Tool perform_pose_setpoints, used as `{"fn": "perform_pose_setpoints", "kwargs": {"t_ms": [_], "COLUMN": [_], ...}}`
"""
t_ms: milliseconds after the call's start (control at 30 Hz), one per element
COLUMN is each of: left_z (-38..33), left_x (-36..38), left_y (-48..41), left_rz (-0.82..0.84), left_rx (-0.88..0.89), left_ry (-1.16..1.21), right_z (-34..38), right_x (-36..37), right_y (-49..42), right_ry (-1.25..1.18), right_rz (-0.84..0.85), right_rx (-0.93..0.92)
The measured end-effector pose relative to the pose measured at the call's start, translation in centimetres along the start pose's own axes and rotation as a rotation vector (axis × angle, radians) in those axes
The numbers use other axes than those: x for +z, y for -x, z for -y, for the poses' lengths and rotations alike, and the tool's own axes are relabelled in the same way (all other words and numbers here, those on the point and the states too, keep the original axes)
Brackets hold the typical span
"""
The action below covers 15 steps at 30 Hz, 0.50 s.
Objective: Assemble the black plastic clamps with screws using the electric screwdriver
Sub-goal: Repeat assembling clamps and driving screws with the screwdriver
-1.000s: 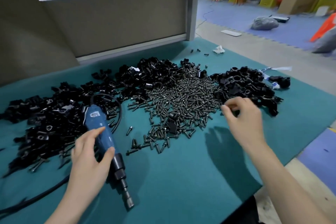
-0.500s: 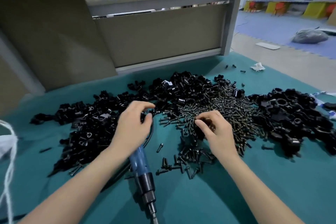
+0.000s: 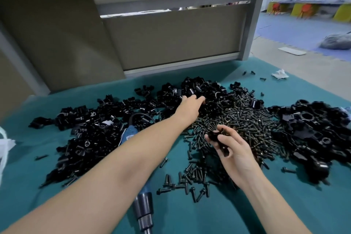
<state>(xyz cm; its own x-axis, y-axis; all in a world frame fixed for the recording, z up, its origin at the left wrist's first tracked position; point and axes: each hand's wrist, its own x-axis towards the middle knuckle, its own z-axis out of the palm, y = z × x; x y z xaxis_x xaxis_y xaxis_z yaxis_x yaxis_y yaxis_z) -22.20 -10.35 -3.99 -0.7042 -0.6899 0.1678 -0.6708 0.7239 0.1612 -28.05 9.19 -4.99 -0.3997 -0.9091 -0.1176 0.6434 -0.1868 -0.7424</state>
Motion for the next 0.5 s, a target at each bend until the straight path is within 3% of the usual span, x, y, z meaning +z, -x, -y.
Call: {"fn": "perform_pose_setpoints", "kwargs": {"t_ms": [100,167,233,300,400,500], "left_z": [-0.1,-0.8,-2.0,-2.6,-3.2,-3.9], "left_x": [-2.7,-5.0,-6.9,-7.7,-7.8,-7.1], "left_y": [1.4,3.4,6.4,10.0,15.4,20.0], "left_rz": [-0.162,-0.243,-0.163,-0.065,-0.07,-0.194], "left_rx": [-0.126,-0.37,-0.577,-0.656,-0.684,-0.688], "left_ry": [0.318,0.862,1.548,1.931,2.1,2.049], "right_z": [0.0,0.2,0.3,0.1,-0.6,-1.5], "right_x": [-0.1,-0.1,0.3,0.7,1.6,2.7], "right_y": [0.2,0.4,0.8,1.4,2.7,4.3], "right_ry": [0.019,0.019,0.042,0.063,0.123,0.259], "right_rz": [-0.022,-0.024,0.011,0.074,0.184,0.274], "right_rx": [0.01,0.004,0.006,0.003,0.022,-0.011]}}
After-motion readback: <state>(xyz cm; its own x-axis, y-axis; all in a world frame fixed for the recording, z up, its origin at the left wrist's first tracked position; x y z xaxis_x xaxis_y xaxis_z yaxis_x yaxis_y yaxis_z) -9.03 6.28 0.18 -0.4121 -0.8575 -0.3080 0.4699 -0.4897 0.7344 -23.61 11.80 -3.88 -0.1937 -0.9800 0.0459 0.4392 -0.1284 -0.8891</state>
